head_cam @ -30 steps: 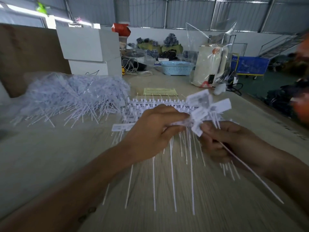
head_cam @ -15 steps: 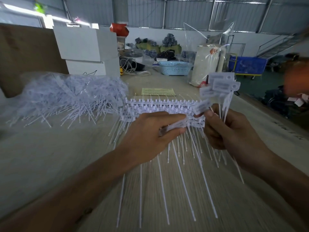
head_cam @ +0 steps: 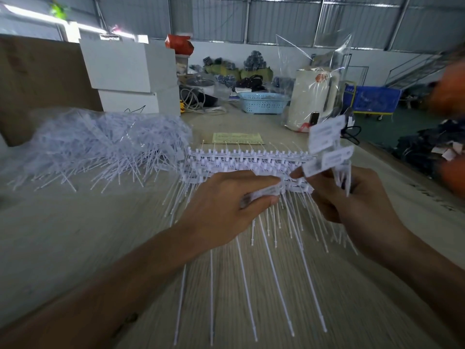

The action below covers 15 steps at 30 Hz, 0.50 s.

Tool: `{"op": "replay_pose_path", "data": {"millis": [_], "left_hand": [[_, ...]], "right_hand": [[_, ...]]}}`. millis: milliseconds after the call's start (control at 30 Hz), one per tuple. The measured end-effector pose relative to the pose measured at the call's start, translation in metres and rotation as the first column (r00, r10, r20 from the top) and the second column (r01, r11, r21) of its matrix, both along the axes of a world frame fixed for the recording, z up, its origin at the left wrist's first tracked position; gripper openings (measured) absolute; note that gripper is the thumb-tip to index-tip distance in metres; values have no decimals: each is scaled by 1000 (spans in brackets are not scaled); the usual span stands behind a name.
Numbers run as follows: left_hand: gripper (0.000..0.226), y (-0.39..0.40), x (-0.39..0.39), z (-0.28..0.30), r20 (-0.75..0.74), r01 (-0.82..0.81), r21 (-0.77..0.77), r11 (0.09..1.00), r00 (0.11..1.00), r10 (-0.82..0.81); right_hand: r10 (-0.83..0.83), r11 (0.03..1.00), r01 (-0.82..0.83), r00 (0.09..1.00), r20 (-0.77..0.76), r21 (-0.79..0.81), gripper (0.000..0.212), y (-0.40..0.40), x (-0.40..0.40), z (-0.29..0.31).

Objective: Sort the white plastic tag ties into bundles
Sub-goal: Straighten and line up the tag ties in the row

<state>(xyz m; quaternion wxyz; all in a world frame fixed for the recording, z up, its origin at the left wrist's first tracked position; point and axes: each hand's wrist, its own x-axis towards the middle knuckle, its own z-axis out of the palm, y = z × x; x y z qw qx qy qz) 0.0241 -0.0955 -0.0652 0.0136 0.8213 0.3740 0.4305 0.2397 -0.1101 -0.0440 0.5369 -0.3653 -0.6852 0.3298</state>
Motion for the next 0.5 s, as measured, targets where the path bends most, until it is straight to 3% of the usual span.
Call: {"op": "replay_pose_path", "data": {"millis": [167,233,367,500], "left_hand": [[36,-1,0,0,7,8,-3,1000,1000,-8],[36,-2,1,0,10,14,-7,1000,1000,-14],[34,-3,2,0,30,15,7,1000,999,-15],[34,-5,4,1,51,-1,0,1000,999,1]], "right_hand": [[107,993,-117,970,-219,-30,33,2,6,7],[125,991,-134,963,-240,-22,36,3,8,12],[88,996,-87,977,-195,14,31,4,13,19],[18,1000,-18,999,34,10,32,1,17,23]]}}
